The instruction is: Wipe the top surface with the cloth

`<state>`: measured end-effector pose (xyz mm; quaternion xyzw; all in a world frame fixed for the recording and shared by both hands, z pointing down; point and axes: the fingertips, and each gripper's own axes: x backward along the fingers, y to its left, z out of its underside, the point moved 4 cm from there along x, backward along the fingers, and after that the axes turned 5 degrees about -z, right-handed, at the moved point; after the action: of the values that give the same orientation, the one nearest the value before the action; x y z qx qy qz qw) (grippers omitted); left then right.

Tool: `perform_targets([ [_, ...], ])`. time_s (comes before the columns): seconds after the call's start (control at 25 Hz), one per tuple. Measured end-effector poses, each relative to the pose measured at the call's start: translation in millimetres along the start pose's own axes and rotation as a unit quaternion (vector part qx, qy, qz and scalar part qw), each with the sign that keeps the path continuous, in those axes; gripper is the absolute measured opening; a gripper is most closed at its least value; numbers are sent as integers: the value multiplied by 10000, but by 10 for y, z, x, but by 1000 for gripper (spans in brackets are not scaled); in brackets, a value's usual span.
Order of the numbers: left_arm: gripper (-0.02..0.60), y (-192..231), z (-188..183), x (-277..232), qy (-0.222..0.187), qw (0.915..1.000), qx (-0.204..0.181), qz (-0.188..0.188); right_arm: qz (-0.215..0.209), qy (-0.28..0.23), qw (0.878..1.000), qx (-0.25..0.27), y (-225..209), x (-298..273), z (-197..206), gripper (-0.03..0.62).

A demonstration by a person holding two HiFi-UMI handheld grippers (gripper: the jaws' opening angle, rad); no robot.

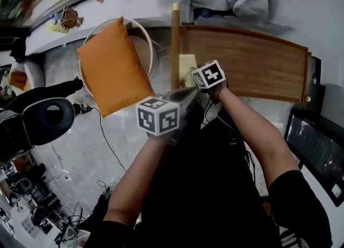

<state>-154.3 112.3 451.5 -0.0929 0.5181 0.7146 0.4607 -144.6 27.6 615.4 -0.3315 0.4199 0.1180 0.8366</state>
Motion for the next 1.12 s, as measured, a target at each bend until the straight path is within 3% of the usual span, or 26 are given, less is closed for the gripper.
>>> perform_targets([
  [0.28,9,115,-38,-19,20,9995,52,-305,197,127,9983,542,-59,13,31,32],
  [0.6,8,67,-5,-212,284,9980,50,-558,343,152,9989,273,-394,332,284,32],
  [1.12,8,-594,-26,-924,470,9984,-39,-306,709,127,9974,-36,-1218,1194,844,32],
])
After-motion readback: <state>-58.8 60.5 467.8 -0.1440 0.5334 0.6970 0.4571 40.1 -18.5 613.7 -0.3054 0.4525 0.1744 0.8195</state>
